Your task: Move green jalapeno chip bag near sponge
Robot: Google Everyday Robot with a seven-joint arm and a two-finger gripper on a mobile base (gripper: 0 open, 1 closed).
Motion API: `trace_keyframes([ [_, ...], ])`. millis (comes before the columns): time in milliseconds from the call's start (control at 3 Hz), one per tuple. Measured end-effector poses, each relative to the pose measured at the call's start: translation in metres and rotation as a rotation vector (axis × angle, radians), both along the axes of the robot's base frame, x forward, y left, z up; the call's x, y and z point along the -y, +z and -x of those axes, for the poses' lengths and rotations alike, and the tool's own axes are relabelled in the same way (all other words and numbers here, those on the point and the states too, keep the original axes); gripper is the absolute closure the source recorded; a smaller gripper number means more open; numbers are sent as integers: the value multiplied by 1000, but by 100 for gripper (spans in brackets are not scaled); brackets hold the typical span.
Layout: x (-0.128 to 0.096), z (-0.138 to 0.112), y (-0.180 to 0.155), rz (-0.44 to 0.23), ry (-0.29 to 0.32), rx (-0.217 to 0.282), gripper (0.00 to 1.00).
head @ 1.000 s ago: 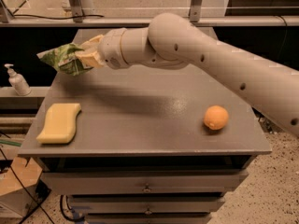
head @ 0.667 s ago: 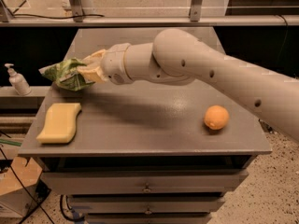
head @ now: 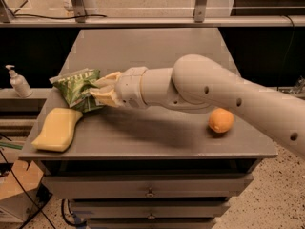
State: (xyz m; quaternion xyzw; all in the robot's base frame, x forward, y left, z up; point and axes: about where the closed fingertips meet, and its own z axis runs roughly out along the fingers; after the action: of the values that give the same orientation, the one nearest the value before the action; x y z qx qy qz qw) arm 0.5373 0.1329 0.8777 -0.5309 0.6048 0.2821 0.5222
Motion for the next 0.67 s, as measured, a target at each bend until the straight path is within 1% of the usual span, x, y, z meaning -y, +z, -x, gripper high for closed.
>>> trace_keyframes([
  [333,2,1,0,1,-2,-1,15],
  [667,0,2,0,2,1,1,0],
])
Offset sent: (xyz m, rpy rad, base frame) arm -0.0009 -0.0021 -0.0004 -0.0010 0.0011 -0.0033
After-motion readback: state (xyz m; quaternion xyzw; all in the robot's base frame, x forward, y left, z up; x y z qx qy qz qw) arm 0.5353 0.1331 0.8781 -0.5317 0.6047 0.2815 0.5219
